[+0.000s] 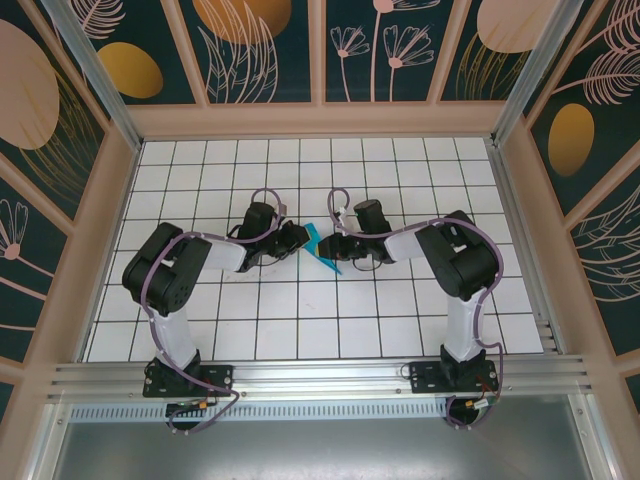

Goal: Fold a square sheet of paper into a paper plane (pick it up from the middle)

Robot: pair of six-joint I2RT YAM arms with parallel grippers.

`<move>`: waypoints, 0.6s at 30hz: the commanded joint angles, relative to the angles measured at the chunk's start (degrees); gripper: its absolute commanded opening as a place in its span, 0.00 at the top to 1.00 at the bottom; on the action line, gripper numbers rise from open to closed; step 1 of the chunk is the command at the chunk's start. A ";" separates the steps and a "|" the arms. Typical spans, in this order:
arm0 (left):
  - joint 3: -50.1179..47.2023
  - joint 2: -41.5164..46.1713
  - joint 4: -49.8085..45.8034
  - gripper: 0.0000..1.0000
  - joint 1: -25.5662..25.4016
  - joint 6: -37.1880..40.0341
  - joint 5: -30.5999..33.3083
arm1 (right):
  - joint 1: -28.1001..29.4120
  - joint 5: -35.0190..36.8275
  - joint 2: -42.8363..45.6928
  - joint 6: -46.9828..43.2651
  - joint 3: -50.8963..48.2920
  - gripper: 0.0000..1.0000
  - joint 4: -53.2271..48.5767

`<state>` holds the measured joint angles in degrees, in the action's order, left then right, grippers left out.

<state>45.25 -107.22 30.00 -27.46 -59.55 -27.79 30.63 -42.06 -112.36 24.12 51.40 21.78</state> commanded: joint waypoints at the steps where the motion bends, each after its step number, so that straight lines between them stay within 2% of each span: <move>1: 1.41 -1.24 -1.67 0.86 -0.48 1.53 1.01 | -0.49 3.07 1.46 -1.45 1.70 0.76 -1.87; 12: 1.85 -1.81 -2.38 0.86 -0.49 1.63 0.90 | -0.22 4.12 2.85 -0.96 2.85 0.72 -3.43; 18: 1.90 -1.88 -2.49 0.86 -0.49 1.63 0.80 | -0.05 2.72 2.38 -0.48 2.61 0.78 -2.92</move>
<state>46.19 -108.29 28.45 -27.46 -59.33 -27.62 30.52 -38.65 -111.42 24.14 52.88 19.05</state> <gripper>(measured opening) 0.136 0.234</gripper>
